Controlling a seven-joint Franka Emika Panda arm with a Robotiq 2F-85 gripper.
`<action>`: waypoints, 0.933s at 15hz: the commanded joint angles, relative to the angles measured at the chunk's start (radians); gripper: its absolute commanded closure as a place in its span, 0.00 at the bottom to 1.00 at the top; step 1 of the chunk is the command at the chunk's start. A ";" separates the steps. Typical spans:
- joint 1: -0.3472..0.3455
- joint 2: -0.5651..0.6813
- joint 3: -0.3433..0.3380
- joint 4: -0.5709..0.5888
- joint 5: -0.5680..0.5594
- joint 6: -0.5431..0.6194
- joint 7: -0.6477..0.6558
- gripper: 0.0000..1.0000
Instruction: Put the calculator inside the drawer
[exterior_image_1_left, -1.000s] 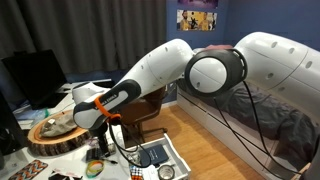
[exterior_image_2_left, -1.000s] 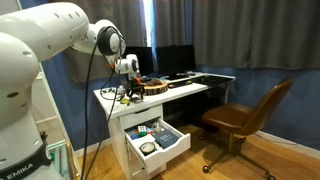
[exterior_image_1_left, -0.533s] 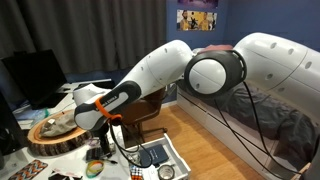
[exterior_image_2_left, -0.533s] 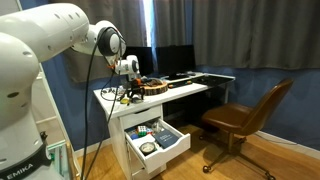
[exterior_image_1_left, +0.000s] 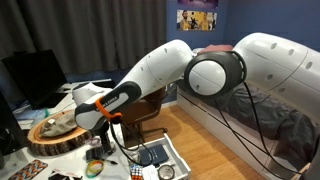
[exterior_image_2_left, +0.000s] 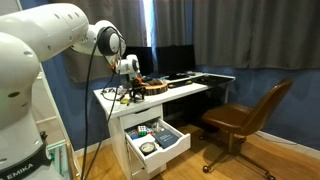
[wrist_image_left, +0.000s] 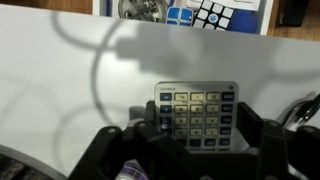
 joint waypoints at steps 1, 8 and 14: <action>0.018 0.010 -0.015 0.018 -0.017 -0.003 0.014 0.47; 0.006 -0.090 -0.010 -0.225 -0.022 0.209 0.146 0.47; 0.003 -0.216 -0.025 -0.483 -0.060 0.456 0.225 0.47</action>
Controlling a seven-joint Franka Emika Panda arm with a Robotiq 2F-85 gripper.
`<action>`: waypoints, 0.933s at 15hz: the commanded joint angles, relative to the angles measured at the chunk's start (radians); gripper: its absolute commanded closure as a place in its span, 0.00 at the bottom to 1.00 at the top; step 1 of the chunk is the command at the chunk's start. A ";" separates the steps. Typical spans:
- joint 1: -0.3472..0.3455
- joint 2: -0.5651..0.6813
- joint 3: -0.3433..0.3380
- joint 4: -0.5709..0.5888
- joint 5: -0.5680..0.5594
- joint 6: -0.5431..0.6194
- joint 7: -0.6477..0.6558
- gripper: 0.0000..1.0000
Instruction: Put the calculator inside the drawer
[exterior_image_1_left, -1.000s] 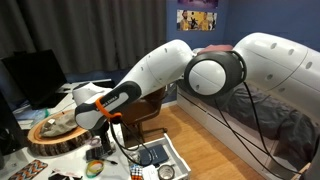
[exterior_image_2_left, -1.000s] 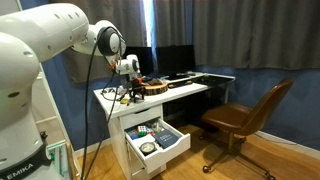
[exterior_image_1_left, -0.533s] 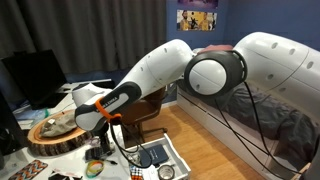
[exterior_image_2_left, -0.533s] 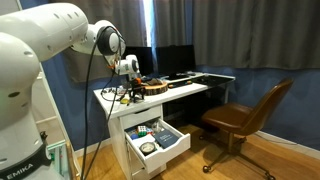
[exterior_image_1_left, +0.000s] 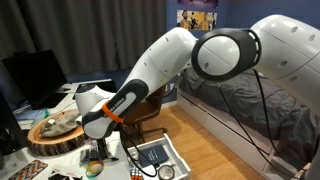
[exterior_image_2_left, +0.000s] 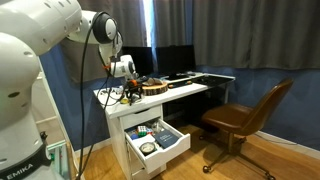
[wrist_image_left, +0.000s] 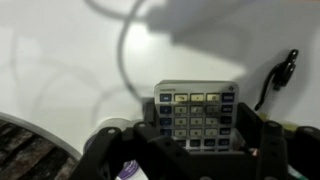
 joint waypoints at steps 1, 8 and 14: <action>0.004 -0.093 -0.024 -0.222 -0.026 0.172 0.102 0.47; 0.033 -0.223 -0.077 -0.464 -0.119 0.427 0.358 0.47; 0.073 -0.231 -0.113 -0.473 -0.159 0.441 0.409 0.22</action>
